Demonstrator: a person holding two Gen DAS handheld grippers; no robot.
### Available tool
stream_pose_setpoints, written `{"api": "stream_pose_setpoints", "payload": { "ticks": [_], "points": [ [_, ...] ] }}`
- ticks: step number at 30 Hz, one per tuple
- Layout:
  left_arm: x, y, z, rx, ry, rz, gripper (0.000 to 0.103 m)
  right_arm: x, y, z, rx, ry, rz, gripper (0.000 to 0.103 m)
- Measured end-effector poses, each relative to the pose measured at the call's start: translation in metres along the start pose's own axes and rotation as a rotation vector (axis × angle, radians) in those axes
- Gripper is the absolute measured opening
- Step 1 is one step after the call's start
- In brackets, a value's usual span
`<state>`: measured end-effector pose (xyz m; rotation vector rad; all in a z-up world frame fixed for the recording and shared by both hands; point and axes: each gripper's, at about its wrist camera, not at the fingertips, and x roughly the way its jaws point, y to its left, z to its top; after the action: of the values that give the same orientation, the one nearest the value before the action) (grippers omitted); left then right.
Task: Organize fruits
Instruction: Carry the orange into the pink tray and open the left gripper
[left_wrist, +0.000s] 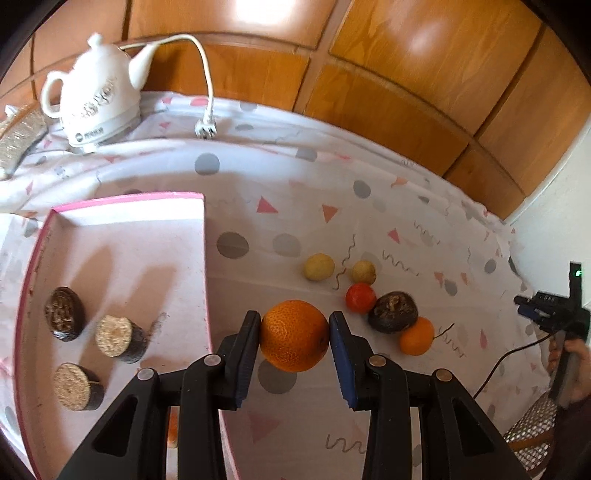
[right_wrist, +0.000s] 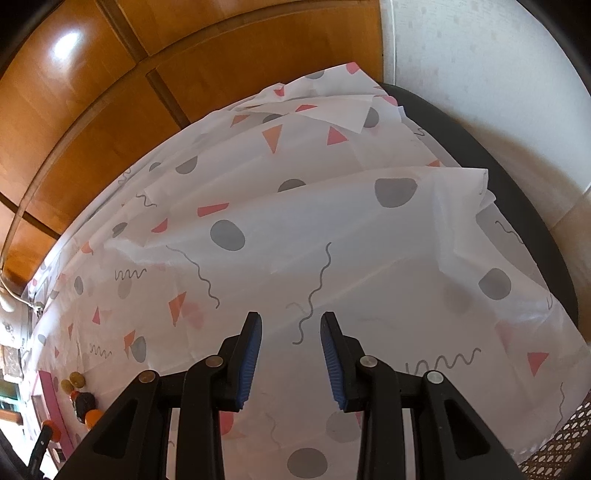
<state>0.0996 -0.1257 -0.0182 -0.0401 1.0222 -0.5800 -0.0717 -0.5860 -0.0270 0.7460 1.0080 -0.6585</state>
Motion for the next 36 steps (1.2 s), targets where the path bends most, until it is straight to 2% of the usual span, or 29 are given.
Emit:
{"api": "stream_pose_setpoints", "payload": {
  "ticks": [9,15,21,24,30,36],
  "points": [
    [-0.069,0.031,0.008,-0.107,-0.151,-0.007,0.038,-0.001,-0.001,-0.001,0.009,-0.001,0.002,0.033],
    [-0.104,0.085,-0.013,-0.214,-0.202,0.098,0.038,-0.002,-0.001,-0.002,0.006,-0.005,-0.002,0.033],
    [-0.103,0.135,-0.048,-0.317,-0.156,0.207,0.038,0.001,-0.001,-0.002,-0.001,0.002,-0.025,0.033],
    [-0.097,0.151,-0.062,-0.348,-0.129,0.228,0.039,0.005,0.0,-0.003,-0.012,0.012,-0.047,0.033],
    [-0.081,0.161,-0.081,-0.385,-0.084,0.265,0.039,0.009,0.0,-0.004,-0.024,0.018,-0.089,0.033],
    [-0.076,0.163,-0.088,-0.387,-0.089,0.301,0.039,0.009,-0.008,-0.002,0.014,0.007,-0.111,0.033]
  ]
}}
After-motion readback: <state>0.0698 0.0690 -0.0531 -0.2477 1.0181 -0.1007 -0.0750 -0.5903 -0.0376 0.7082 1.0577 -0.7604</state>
